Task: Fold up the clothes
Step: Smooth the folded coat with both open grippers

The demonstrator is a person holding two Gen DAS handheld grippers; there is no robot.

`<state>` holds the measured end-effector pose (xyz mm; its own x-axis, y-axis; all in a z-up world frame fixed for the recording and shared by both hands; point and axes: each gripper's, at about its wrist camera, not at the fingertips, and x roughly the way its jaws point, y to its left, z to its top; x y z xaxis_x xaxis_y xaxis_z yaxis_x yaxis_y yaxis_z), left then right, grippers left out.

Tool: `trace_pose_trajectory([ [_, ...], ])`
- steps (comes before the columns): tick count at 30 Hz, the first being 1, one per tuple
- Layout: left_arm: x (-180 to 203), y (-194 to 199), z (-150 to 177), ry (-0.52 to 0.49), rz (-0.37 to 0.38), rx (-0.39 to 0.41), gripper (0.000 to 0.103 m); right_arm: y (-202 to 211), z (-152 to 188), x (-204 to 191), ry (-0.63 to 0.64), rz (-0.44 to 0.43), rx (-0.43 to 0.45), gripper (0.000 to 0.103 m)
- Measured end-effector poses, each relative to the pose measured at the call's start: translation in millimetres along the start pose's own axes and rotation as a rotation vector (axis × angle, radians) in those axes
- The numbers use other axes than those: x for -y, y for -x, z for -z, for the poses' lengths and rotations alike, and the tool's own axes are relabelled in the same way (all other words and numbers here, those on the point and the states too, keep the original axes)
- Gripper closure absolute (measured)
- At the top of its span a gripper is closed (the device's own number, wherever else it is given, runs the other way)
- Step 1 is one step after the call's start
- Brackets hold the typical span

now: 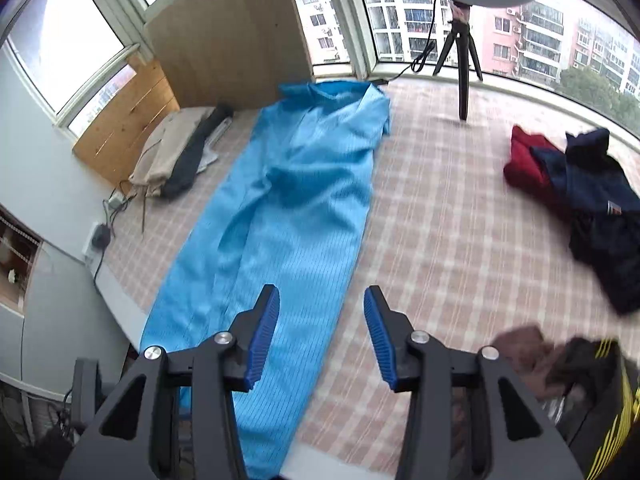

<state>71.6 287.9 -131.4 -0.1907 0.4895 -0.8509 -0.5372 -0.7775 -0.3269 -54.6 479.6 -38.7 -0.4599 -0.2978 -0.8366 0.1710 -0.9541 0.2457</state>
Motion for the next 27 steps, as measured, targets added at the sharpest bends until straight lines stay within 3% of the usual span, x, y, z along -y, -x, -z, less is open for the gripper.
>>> trace_pose_trajectory([
  [2, 2, 0, -16, 0.011, -0.009, 0.014, 0.076, -34, -48, 25, -0.032, 0.023, -0.007, 0.059],
  [6, -2, -26, -46, 0.045, -0.043, -0.025, 0.074, -109, -105, 65, -0.140, -0.072, -0.038, 0.060],
  [11, -16, -65, -55, 0.071, -0.089, -0.145, 0.074, -191, -139, 94, -0.247, -0.171, -0.101, 0.059],
  [14, -29, -72, -54, 0.110, -0.095, -0.179, 0.074, -226, -149, 106, -0.296, -0.209, -0.137, 0.059],
  [17, -38, -75, -54, 0.148, -0.080, -0.192, 0.075, -248, -154, 113, -0.348, -0.309, -0.157, 0.060],
  [19, -40, -75, -56, 0.154, -0.071, -0.198, 0.075, -250, -156, 118, -0.381, -0.354, -0.134, 0.090],
  [22, -38, -74, -57, 0.141, -0.073, -0.202, 0.075, -247, -163, 121, -0.399, -0.413, -0.116, 0.097],
  [27, -40, -72, -55, 0.144, -0.061, -0.195, 0.075, -230, -189, 102, -0.243, -0.204, -0.035, 0.099],
])
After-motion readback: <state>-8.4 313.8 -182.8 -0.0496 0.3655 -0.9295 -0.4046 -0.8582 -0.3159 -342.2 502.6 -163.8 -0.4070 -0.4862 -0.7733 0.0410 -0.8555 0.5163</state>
